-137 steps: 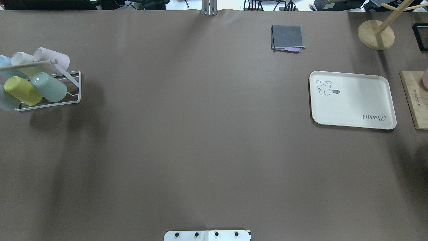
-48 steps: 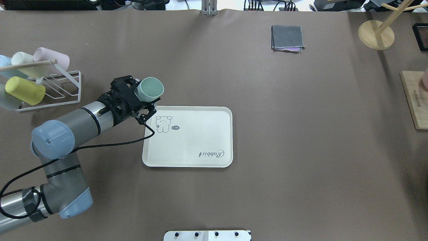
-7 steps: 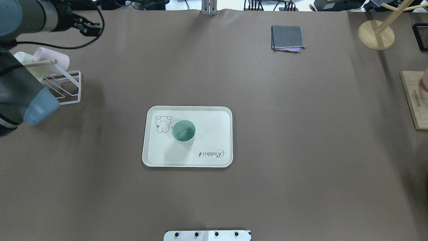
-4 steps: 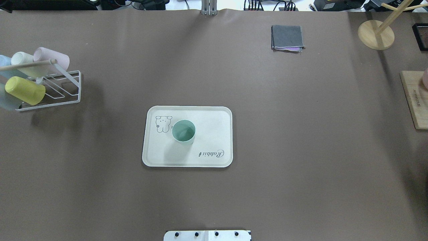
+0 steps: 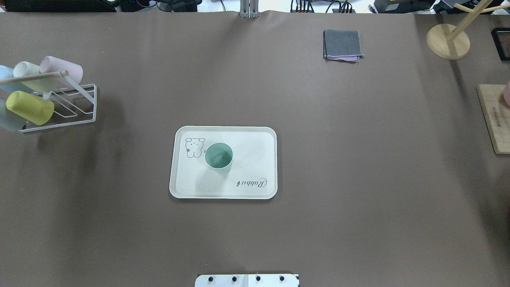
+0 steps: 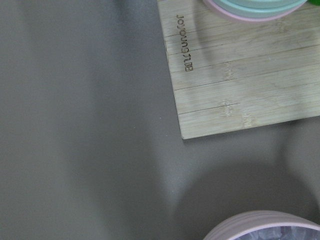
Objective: Pick up and place green cup on tray
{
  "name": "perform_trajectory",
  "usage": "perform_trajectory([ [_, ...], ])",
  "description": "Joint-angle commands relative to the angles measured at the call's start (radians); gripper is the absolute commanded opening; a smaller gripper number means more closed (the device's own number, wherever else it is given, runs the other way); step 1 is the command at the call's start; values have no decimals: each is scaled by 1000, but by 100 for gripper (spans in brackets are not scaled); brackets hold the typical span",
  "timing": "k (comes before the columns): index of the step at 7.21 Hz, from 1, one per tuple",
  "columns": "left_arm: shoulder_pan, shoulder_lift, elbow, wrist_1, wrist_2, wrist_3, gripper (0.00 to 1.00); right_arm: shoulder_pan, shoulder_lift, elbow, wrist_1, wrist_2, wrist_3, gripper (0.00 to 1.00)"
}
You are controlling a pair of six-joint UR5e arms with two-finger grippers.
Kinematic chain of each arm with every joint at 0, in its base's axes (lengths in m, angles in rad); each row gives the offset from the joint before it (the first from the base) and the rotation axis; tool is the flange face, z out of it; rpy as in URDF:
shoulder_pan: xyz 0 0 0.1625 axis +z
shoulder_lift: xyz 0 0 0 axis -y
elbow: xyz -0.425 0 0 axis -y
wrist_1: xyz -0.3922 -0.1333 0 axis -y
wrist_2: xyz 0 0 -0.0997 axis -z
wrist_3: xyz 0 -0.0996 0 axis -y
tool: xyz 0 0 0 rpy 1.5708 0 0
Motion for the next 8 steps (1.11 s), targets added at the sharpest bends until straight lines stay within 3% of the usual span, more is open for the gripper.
perform_trajectory([
  [1,-5,79,22,5,-27,2,98,-1,0,2,-1,0,1,100],
  [3,35,100,4,8,28,27,98,-1,0,5,-2,1,1,100],
  [4,49,90,-29,73,28,28,98,1,0,7,-2,1,1,100],
  [5,87,87,-103,229,34,39,98,1,2,7,-2,1,1,100],
  [6,84,91,-143,270,68,142,98,1,2,7,-2,1,1,100],
  [8,78,102,-146,272,68,186,98,-1,2,10,-2,1,1,100],
])
